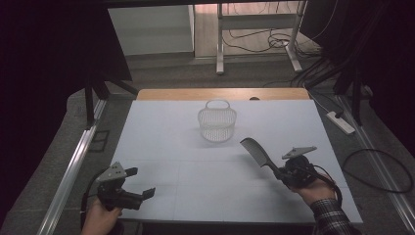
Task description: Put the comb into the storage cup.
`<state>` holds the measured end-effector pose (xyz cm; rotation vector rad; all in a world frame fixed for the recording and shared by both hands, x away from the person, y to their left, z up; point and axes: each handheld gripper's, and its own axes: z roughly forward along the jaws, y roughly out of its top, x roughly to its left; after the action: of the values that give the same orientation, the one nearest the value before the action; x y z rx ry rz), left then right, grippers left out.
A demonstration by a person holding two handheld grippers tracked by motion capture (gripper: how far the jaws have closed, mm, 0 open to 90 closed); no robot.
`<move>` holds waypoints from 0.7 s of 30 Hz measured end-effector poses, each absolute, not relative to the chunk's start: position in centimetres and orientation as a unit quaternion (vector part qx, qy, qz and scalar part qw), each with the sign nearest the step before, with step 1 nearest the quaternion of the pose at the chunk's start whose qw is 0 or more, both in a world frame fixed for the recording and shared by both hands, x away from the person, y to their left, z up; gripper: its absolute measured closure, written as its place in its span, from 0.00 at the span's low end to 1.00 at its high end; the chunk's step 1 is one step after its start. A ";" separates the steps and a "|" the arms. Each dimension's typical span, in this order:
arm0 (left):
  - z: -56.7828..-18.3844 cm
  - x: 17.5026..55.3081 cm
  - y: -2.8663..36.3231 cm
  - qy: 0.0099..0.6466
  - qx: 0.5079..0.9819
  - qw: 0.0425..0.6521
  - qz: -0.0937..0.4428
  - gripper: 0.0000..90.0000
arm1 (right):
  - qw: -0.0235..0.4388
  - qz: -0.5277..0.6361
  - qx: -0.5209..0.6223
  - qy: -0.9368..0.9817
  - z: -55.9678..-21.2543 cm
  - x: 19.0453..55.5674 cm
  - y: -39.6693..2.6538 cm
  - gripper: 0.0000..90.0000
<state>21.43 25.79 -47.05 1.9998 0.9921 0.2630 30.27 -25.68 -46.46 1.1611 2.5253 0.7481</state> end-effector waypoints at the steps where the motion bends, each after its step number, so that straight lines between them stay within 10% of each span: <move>1: -47.0 21.6 25.7 0.398 0.802 0.433 0.106 0.00 | 0.134 0.261 0.397 0.870 -46.4 30.2 -25.7 0.81; 21: -45.8 24.0 23.8 0.376 0.804 0.453 0.084 0.00 | 0.153 0.303 0.382 0.859 -45.1 29.5 -25.3 0.81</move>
<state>24.02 23.75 -45.77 1.9854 0.9287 0.2070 29.53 -25.31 -45.12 1.0958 2.4640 0.8701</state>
